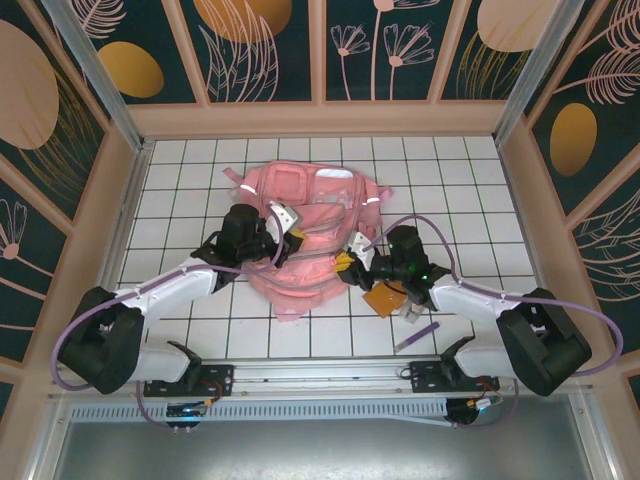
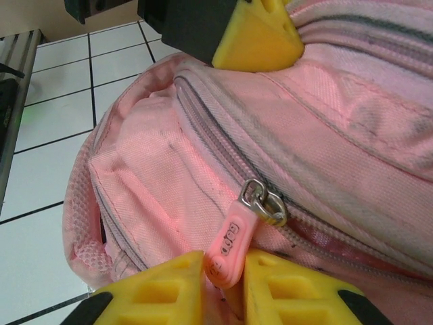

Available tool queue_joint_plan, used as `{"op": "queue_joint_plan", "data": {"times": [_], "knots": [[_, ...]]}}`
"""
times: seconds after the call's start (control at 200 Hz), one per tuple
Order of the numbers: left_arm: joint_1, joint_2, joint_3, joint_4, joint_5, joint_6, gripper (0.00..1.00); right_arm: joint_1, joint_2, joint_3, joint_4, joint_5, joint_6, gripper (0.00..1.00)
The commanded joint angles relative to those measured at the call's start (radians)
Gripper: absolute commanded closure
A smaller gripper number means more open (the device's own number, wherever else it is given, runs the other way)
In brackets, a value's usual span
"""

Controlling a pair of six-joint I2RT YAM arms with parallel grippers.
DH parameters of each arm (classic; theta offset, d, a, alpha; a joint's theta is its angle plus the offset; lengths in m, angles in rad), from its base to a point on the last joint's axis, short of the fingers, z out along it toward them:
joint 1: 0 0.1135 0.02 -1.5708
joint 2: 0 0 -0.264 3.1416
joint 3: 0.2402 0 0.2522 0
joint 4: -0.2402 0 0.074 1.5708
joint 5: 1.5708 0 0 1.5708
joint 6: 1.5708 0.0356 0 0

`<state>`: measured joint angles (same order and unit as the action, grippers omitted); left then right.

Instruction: Pack books, pencil case, and school supplies into a backpack

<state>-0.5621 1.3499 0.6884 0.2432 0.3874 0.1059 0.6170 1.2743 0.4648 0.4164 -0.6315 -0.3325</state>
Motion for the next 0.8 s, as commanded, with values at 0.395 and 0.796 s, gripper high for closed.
{"op": "queue_joint_plan", "data": {"times": [0.395,0.796], "knots": [[-0.055,0.078,0.054,0.285,-0.012,-0.112,1.00,0.106,0.169,0.229,-0.205,-0.267,-0.306,1.00],[-0.064,0.143,0.093,0.328,0.013,-0.098,1.00,0.197,0.240,0.347,-0.441,-0.224,-0.574,0.74]]}}
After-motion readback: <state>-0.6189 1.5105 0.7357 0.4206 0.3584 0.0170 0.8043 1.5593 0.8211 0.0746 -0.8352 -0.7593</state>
